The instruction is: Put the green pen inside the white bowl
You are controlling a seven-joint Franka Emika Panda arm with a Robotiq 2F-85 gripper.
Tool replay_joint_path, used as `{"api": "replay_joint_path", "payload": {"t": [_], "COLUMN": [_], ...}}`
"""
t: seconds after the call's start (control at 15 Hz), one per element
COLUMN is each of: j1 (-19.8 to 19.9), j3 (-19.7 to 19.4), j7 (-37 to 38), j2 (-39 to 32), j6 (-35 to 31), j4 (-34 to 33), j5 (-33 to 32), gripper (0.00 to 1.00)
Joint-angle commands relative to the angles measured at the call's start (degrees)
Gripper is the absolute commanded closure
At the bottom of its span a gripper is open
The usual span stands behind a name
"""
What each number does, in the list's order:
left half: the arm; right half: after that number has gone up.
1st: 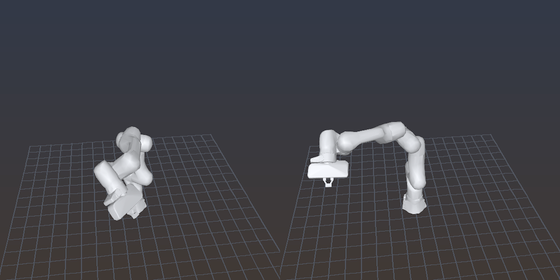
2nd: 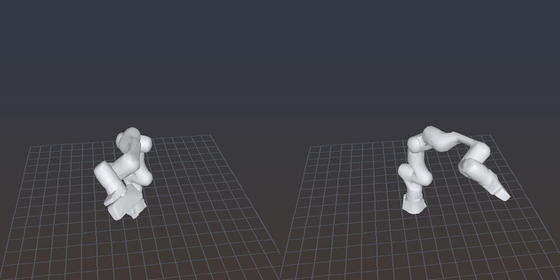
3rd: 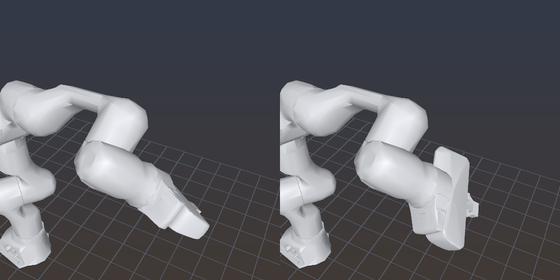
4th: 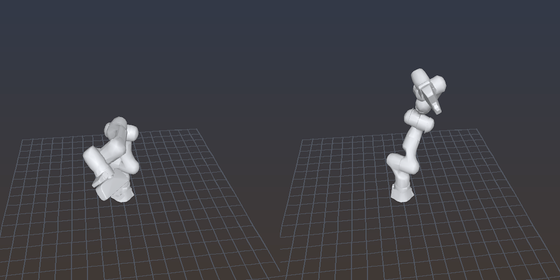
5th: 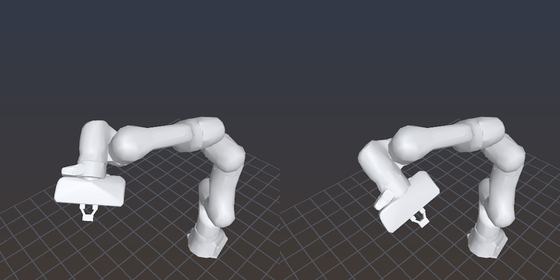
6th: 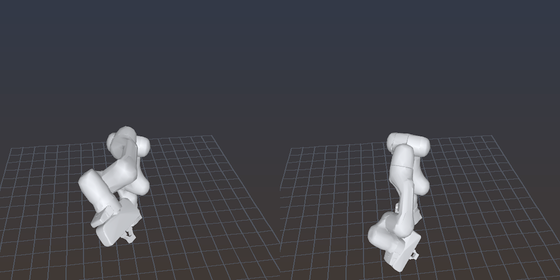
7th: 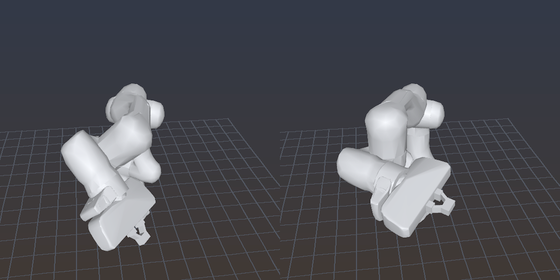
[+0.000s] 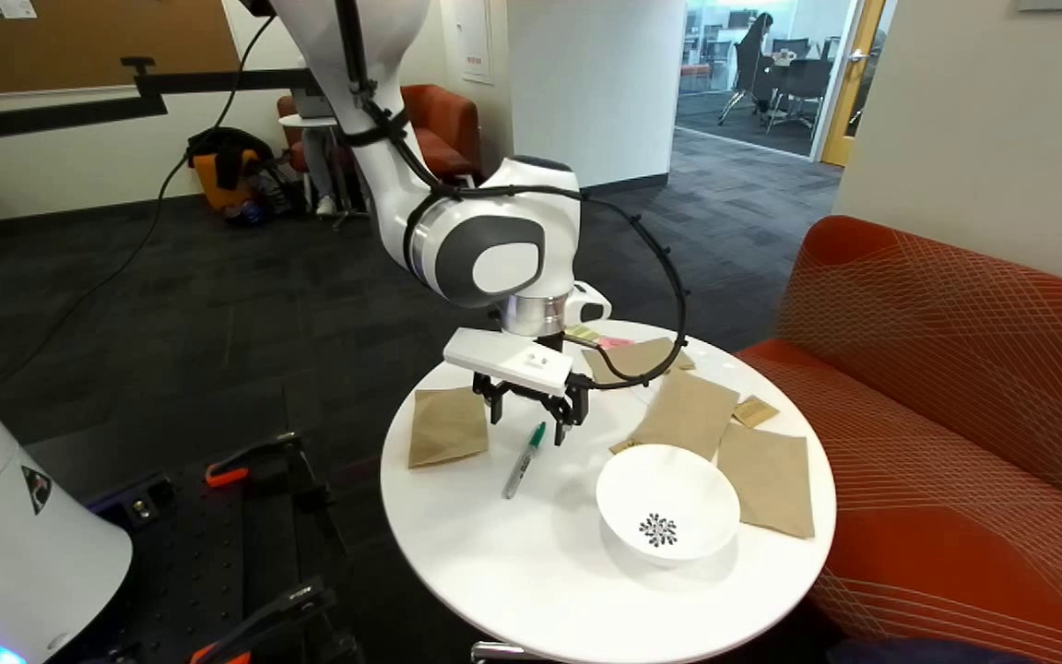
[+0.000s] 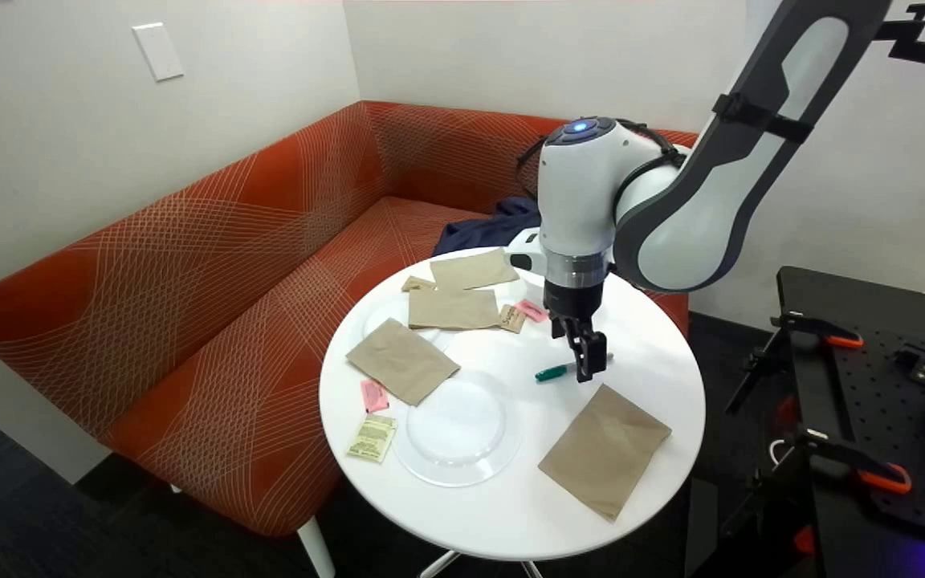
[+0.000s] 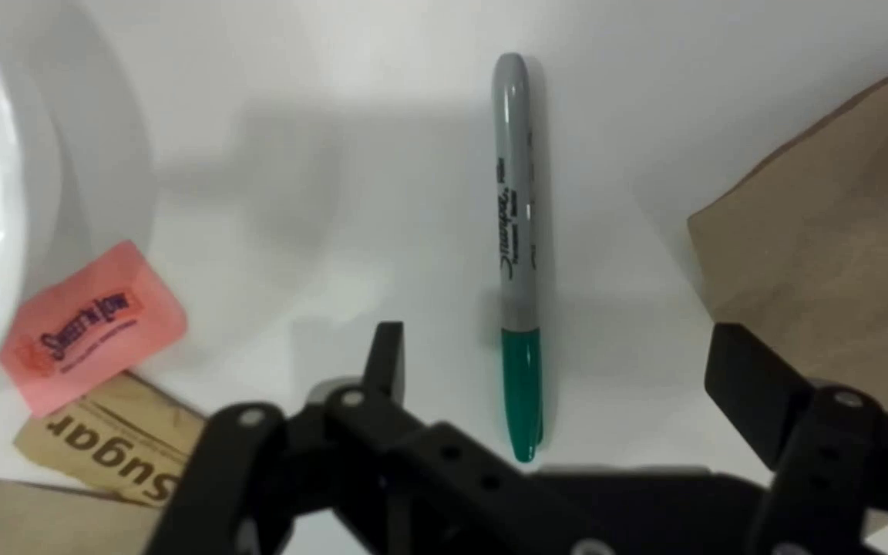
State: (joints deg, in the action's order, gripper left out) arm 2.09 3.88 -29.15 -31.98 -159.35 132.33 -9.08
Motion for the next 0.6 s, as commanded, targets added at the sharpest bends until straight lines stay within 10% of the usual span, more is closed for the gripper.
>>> {"api": "replay_joint_path", "payload": {"t": [0.0, 0.53], "j1": [0.09, 0.65], "j3": [-0.23, -1.27], "j7": [2.26, 1.96], "j2": [-1.75, -2.53], "j6": [-0.79, -1.42], "j4": [-1.32, -0.46], "j5": [-2.01, -3.22], "gripper": [0.25, 0.78]}}
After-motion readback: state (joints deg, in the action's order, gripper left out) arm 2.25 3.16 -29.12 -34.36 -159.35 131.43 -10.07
